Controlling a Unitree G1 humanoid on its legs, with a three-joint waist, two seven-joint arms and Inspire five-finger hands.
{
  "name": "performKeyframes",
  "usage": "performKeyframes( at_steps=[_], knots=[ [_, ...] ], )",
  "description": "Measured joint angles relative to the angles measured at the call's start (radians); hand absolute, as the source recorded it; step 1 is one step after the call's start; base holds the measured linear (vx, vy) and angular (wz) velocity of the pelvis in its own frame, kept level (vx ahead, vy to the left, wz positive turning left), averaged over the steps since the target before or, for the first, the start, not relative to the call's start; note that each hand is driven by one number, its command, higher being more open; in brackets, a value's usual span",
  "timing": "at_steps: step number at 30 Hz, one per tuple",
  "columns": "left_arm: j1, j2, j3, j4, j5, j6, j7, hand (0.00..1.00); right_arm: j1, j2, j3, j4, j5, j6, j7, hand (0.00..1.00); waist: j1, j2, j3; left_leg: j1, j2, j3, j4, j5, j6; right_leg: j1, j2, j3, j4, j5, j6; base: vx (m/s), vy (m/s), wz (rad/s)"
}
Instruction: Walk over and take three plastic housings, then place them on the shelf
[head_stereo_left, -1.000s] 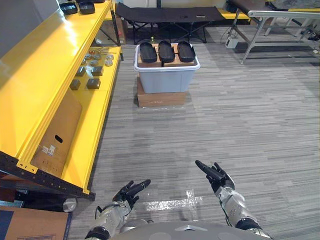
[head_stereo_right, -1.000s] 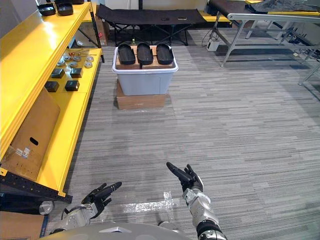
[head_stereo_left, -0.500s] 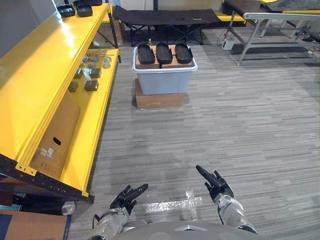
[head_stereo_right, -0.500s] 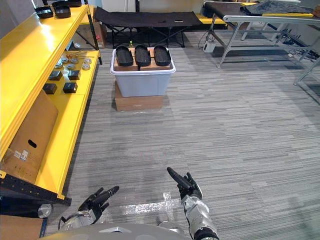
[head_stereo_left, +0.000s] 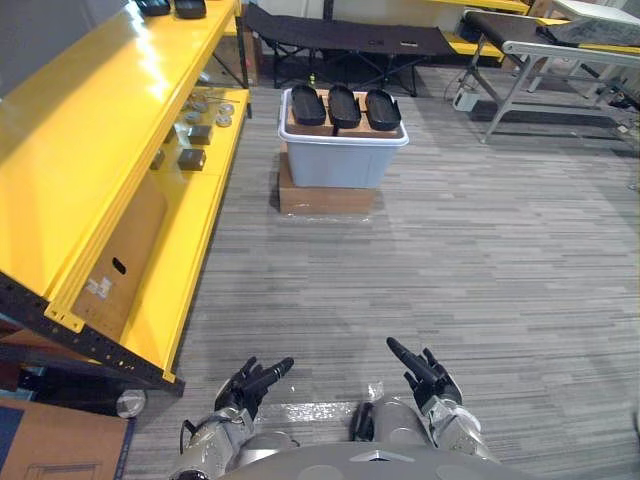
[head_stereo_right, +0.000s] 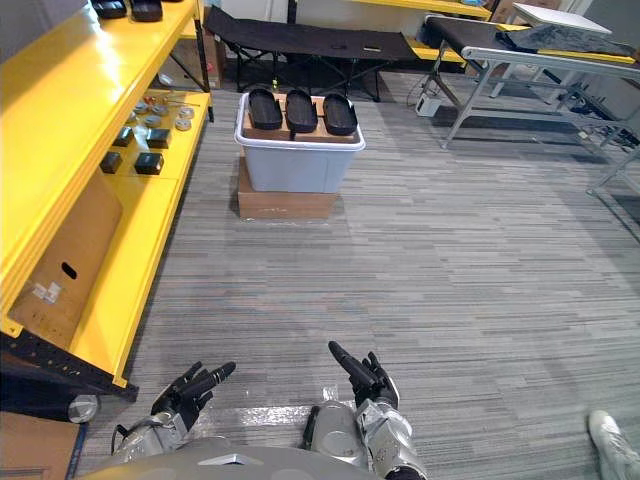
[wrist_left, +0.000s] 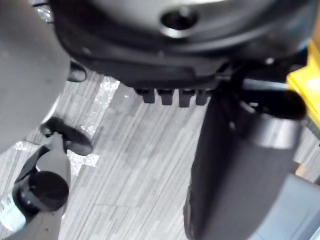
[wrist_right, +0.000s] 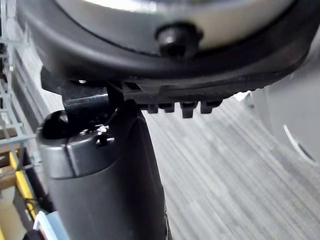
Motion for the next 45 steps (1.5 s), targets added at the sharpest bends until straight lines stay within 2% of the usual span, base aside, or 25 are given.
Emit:
performKeyframes(
  at_steps=[3, 4, 6, 9, 10, 11, 12, 14, 17, 19, 21, 23, 24, 26, 27, 28, 30, 31, 32, 35, 37, 40, 42, 44, 45],
  knots=[
    [0.003, -0.003, -0.01, -0.002, 0.004, 0.001, 0.012, 1.0, 0.043, -0.001, -0.003, 0.001, -0.073, -0.013, -0.002, 1.0, -0.002, -0.007, 0.005, 0.037, 0.0, -0.007, 0.029, -0.061, -0.055, 0.01, 0.017, 0.03, -0.073, 0.056, -0.016, 0.29, -0.095, 0.06],
    [0.003, -0.005, -0.012, -0.001, 0.003, 0.001, 0.022, 1.0, 0.057, -0.002, -0.004, 0.001, -0.073, -0.013, -0.004, 1.0, -0.004, -0.002, 0.004, 0.053, 0.011, -0.018, 0.049, -0.105, -0.078, 0.018, 0.021, 0.029, -0.052, 0.075, -0.057, 0.47, -0.205, 0.18],
    [0.004, -0.012, -0.012, 0.007, -0.008, 0.004, 0.046, 1.0, 0.063, -0.018, -0.008, 0.001, -0.073, -0.013, -0.005, 1.0, -0.006, 0.035, -0.013, 0.069, 0.067, -0.022, 0.077, -0.156, -0.133, 0.021, 0.064, 0.019, -0.011, 0.091, -0.085, 0.52, -0.224, 0.18],
    [-0.01, -0.012, -0.006, 0.045, -0.046, 0.002, 0.058, 1.0, 0.039, -0.038, -0.011, 0.003, -0.071, -0.037, -0.008, 1.0, -0.003, 0.054, -0.025, -0.078, 0.146, -0.058, 0.447, -0.14, -0.201, 0.074, 0.109, -0.011, -0.022, 0.083, -0.156, 0.46, -0.24, 0.18],
    [-0.008, -0.027, 0.004, 0.051, -0.045, -0.003, 0.055, 1.0, 0.027, -0.052, -0.01, 0.002, -0.072, -0.042, -0.009, 1.0, -0.01, 0.081, -0.011, -0.176, 0.204, -0.055, 0.685, -0.079, -0.22, 0.129, 0.134, -0.025, -0.046, 0.065, -0.172, 0.49, -0.234, 0.31],
    [-0.023, -0.029, 0.015, 0.05, -0.044, -0.01, 0.05, 1.0, 0.023, -0.061, -0.01, 0.008, -0.073, -0.044, -0.011, 1.0, -0.006, 0.102, 0.008, -0.232, 0.275, -0.033, 0.88, -0.078, -0.202, 0.216, 0.166, -0.036, -0.081, 0.05, -0.194, 0.49, -0.227, 0.31],
    [-0.028, -0.029, 0.026, 0.051, -0.044, -0.011, 0.046, 1.0, 0.021, -0.062, -0.01, 0.013, -0.074, -0.044, -0.012, 1.0, 0.0, 0.103, 0.014, -0.248, 0.291, -0.028, 0.938, -0.083, -0.193, 0.261, 0.173, -0.036, -0.097, 0.041, -0.204, 0.47, -0.21, 0.1],
    [-0.03, -0.027, 0.039, 0.035, -0.039, -0.023, 0.013, 1.0, 0.0, -0.061, 0.001, 0.028, -0.074, -0.073, -0.012, 1.0, 0.018, 0.079, 0.02, -0.338, 0.241, -0.039, 0.889, -0.1, -0.171, 0.367, 0.16, -0.018, -0.151, 0.014, -0.213, 0.41, -0.146, -0.25],
    [-0.027, -0.061, 0.051, -0.006, -0.033, -0.03, -0.005, 1.0, -0.062, -0.069, 0.005, 0.023, -0.072, -0.089, -0.025, 1.0, 0.043, 0.082, 0.025, -0.41, 0.135, -0.043, 0.499, -0.082, -0.172, 0.379, 0.14, 0.047, -0.178, 0.008, -0.204, 0.27, 0.013, -0.67],
    [-0.026, -0.08, 0.052, -0.021, -0.032, -0.033, -0.003, 1.0, -0.087, -0.071, 0.015, 0.005, -0.072, -0.084, -0.028, 1.0, 0.066, 0.095, 0.032, -0.411, 0.084, -0.075, 0.108, 0.07, -0.18, 0.41, 0.146, 0.118, -0.195, -0.017, -0.178, 0.31, 0.139, -0.85],
    [-0.029, -0.081, 0.053, -0.019, -0.042, -0.03, -0.001, 1.0, -0.078, -0.073, 0.021, -0.002, -0.073, -0.075, -0.029, 1.0, 0.068, 0.112, 0.045, -0.402, 0.092, -0.092, 0.03, 0.193, -0.169, 0.464, 0.168, 0.16, -0.189, -0.079, -0.166, 0.25, 0.171, -0.57],
    [-0.031, -0.064, 0.052, -0.021, -0.045, -0.028, -0.001, 1.0, -0.069, -0.072, 0.039, -0.002, -0.073, -0.064, -0.028, 1.0, 0.068, 0.087, 0.044, -0.389, 0.073, -0.055, 0.071, 0.271, -0.122, 0.474, 0.14, 0.193, -0.13, -0.156, -0.152, 0.34, 0.207, -0.35],
    [-0.035, -0.055, 0.053, -0.02, -0.046, -0.026, 0.001, 1.0, -0.068, -0.072, 0.042, -0.002, -0.073, -0.062, -0.028, 1.0, 0.069, 0.071, 0.044, -0.392, 0.06, -0.046, 0.098, 0.265, -0.111, 0.464, 0.12, 0.196, -0.093, -0.19, -0.147, 0.37, 0.161, -0.29],
    [-0.046, -0.037, 0.059, -0.003, -0.045, -0.025, 0.027, 1.0, -0.058, -0.08, 0.063, 0.006, -0.074, -0.044, -0.024, 1.0, 0.072, 0.008, 0.036, -0.364, 0.0, -0.015, 0.14, 0.197, -0.021, 0.369, 0.036, 0.213, 0.201, -0.274, -0.058, 0.49, 0.103, -0.23],
    [-0.046, -0.037, 0.062, 0.002, -0.045, -0.025, 0.033, 1.0, -0.058, -0.081, 0.069, 0.009, -0.074, -0.041, -0.024, 1.0, 0.069, 0.008, 0.037, -0.357, -0.002, -0.013, 0.145, 0.184, -0.018, 0.338, 0.026, 0.213, 0.279, -0.265, -0.02, 0.6, 0.136, -0.11],
    [-0.039, -0.031, 0.077, 0.014, -0.051, -0.025, 0.045, 1.0, -0.058, -0.076, 0.08, 0.032, -0.073, -0.036, -0.022, 1.0, 0.065, 0.004, 0.043, -0.302, -0.007, -0.017, 0.143, 0.153, 0.002, 0.238, -0.009, 0.199, 0.536, -0.18, 0.074, 0.48, 0.119, 0.11],
    [-0.021, -0.02, 0.077, 0.019, -0.052, -0.028, 0.061, 1.0, -0.045, -0.065, 0.097, 0.051, -0.07, -0.025, -0.007, 1.0, 0.058, -0.005, 0.048, -0.211, -0.015, -0.023, 0.132, 0.119, 0.005, 0.19, -0.068, 0.134, 0.669, -0.22, 0.011, 0.48, 0.073, 0.17],
    [-0.006, -0.019, 0.074, 0.018, -0.051, -0.031, 0.061, 1.0, -0.044, -0.06, 0.117, 0.051, -0.065, -0.022, 0.001, 1.0, 0.056, 0.008, 0.051, -0.161, -0.008, -0.027, 0.108, 0.107, 0.003, 0.169, -0.082, 0.091, 0.602, -0.244, -0.026, 0.42, 0.006, 0.16],
    [-0.008, -0.02, 0.067, 0.018, -0.051, -0.028, 0.063, 1.0, -0.048, -0.055, 0.126, 0.043, -0.053, -0.023, 0.005, 1.0, 0.054, 0.019, 0.052, -0.135, 0.011, -0.039, 0.085, 0.104, -0.002, 0.148, -0.076, 0.055, 0.465, -0.247, -0.033, 0.38, -0.01, 0.16],
    [-0.029, -0.026, 0.067, 0.027, -0.076, -0.027, 0.075, 1.0, -0.069, -0.049, 0.118, 0.044, -0.055, -0.024, 0.019, 1.0, 0.057, 0.055, 0.062, -0.128, 0.056, -0.074, 0.076, 0.068, -0.034, 0.053, -0.076, 0.079, 0.123, -0.174, 0.018, 0.32, -0.07, 0.26],
    [-0.024, -0.03, 0.079, 0.037, -0.1, -0.028, 0.085, 1.0, -0.063, -0.045, 0.101, 0.041, -0.057, -0.037, 0.034, 1.0, 0.056, 0.051, 0.059, -0.121, 0.071, -0.091, 0.119, 0.019, -0.064, 0.045, -0.078, 0.133, -0.021, -0.066, 0.015, 0.38, -0.239, 0.26],
    [0.021, -0.036, 0.121, 0.034, -0.128, -0.033, 0.099, 1.0, -0.026, -0.025, 0.079, 0.036, -0.063, -0.05, 0.041, 1.0, 0.06, 0.015, 0.031, -0.107, 0.086, -0.143, 0.208, -0.087, -0.12, 0.062, -0.087, 0.162, -0.016, 0.061, 0.017, 0.31, -0.35, 0.45],
    [0.039, -0.068, 0.136, 0.033, -0.127, -0.048, 0.11, 1.0, -0.007, -0.029, 0.047, 0.029, -0.061, -0.05, 0.03, 1.0, 0.055, 0.06, 0.003, -0.11, 0.149, -0.192, 0.252, -0.123, -0.156, 0.075, -0.049, 0.087, 0.053, 0.027, -0.006, 0.38, -0.438, 0.86],
    [0.035, -0.091, 0.157, 0.027, -0.125, -0.07, 0.1, 1.0, -0.001, -0.037, 0.02, 0.028, -0.061, -0.051, 0.008, 1.0, 0.053, 0.075, 0.002, -0.19, 0.182, -0.195, 0.393, -0.079, -0.158, 0.117, -0.042, 0.015, 0.049, -0.011, -0.024, 0.26, -0.272, 0.97],
    [0.031, -0.104, 0.157, 0.013, -0.123, -0.088, 0.092, 1.0, 0.03, -0.044, 0.004, 0.025, -0.054, -0.05, -0.002, 1.0, 0.055, 0.083, 0.01, -0.238, 0.206, -0.185, 0.495, -0.035, -0.182, 0.183, -0.037, -0.043, 0.029, -0.021, -0.038, 0.25, -0.283, 0.91]
  ],
)
